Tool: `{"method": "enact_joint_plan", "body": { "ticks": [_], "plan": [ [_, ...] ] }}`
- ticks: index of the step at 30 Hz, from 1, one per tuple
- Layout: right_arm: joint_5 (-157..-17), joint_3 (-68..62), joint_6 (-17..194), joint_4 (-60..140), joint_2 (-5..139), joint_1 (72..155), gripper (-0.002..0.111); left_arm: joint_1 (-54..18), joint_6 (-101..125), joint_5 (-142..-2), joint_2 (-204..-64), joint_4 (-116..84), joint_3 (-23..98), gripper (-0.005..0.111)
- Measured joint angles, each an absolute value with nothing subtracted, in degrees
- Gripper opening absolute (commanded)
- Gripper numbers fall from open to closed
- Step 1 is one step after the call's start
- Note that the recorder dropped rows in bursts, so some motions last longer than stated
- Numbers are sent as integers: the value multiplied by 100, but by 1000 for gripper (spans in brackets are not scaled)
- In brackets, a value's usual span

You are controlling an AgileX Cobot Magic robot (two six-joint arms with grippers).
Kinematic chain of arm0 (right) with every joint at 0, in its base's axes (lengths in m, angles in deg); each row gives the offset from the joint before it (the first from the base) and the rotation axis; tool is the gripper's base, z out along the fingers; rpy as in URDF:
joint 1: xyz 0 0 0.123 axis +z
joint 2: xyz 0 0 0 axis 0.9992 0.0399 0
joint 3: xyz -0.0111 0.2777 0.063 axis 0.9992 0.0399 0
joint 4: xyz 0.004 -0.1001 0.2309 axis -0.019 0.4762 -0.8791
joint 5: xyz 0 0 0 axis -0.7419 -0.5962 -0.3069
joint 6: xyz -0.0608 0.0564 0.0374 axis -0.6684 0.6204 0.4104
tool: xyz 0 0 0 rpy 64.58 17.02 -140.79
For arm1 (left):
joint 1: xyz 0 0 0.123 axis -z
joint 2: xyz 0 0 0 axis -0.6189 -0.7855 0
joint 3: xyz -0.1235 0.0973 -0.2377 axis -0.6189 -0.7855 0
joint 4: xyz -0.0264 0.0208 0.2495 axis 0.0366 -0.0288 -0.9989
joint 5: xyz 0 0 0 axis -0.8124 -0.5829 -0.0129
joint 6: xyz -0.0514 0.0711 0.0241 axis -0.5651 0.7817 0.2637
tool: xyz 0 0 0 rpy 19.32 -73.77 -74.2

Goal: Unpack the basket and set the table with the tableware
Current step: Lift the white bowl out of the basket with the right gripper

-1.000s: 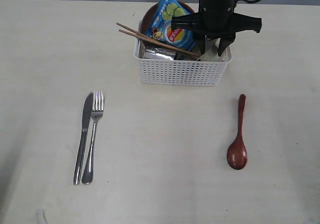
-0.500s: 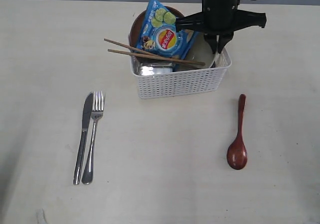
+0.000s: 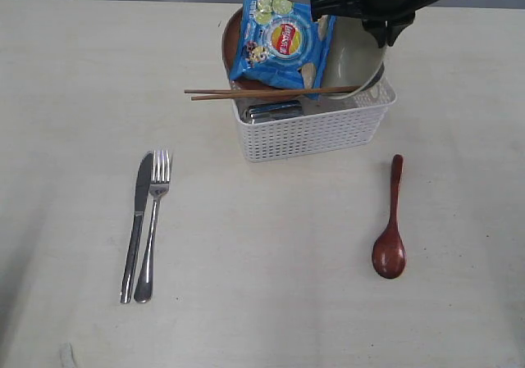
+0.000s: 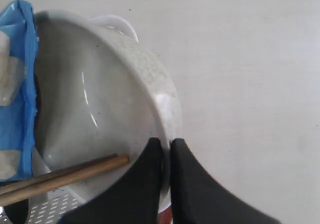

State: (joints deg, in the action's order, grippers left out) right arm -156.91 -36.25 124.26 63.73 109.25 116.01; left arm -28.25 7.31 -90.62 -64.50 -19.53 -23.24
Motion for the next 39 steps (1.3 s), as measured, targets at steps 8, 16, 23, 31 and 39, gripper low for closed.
{"method": "enact_joint_plan", "body": {
  "ticks": [8,16,23,31,39],
  "plan": [
    [-15691,-3625,12141,6587,10925,11609,0,-2825,731,-9062,-6450,-1953,-2324,0],
    [-15691,-3625,11950,7269,10925,11609,0,-2825,731,-9062,-6450,-1953,-2324,0],
    [-15691,-3625,11746,7517,10925,11609,0,-2825,731,-9062,-6450,-1953,-2324,0],
    [-15691,-3625,11450,8075,10673,11609,0,-2825,731,-9062,-6450,-1953,-2324,0],
    [-15691,-3625,11257,8605,10673,11609,0,-2825,731,-9062,-6450,-1953,-2324,0]
  ]
}}
